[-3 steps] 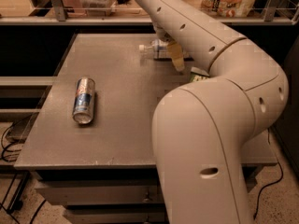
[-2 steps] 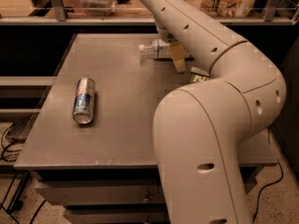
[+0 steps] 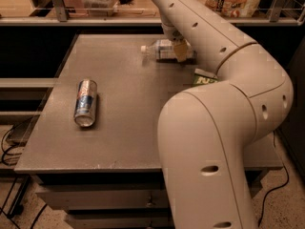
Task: Place blue plastic bottle upright
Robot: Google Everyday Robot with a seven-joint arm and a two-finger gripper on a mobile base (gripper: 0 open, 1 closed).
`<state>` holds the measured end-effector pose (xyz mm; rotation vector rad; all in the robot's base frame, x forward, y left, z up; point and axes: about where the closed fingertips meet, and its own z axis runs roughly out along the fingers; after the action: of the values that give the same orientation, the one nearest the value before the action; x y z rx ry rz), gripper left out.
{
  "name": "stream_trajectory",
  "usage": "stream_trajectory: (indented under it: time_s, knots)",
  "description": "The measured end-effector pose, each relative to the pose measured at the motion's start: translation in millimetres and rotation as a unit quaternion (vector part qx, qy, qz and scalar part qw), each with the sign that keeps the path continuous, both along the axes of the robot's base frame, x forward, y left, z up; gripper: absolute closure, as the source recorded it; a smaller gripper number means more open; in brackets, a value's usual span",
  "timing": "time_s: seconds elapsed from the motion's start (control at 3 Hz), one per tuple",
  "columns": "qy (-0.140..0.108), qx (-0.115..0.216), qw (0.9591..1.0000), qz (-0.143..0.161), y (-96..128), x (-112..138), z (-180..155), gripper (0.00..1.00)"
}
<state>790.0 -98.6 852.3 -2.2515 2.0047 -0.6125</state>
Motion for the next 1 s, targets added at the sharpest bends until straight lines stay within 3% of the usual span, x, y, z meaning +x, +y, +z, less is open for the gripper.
stream_trajectory:
  time_s: [0.33, 0.67, 1.0]
  knots:
    - [-0.008, 0.014, 0.9999, -0.003, -1, -2, 14, 0.87]
    - [-0.02, 0.041, 0.9989, 0.005, 1, -9, 34, 1.0]
    - [-0.031, 0.101, 0.9942, 0.023, 4, -21, 54, 1.0]
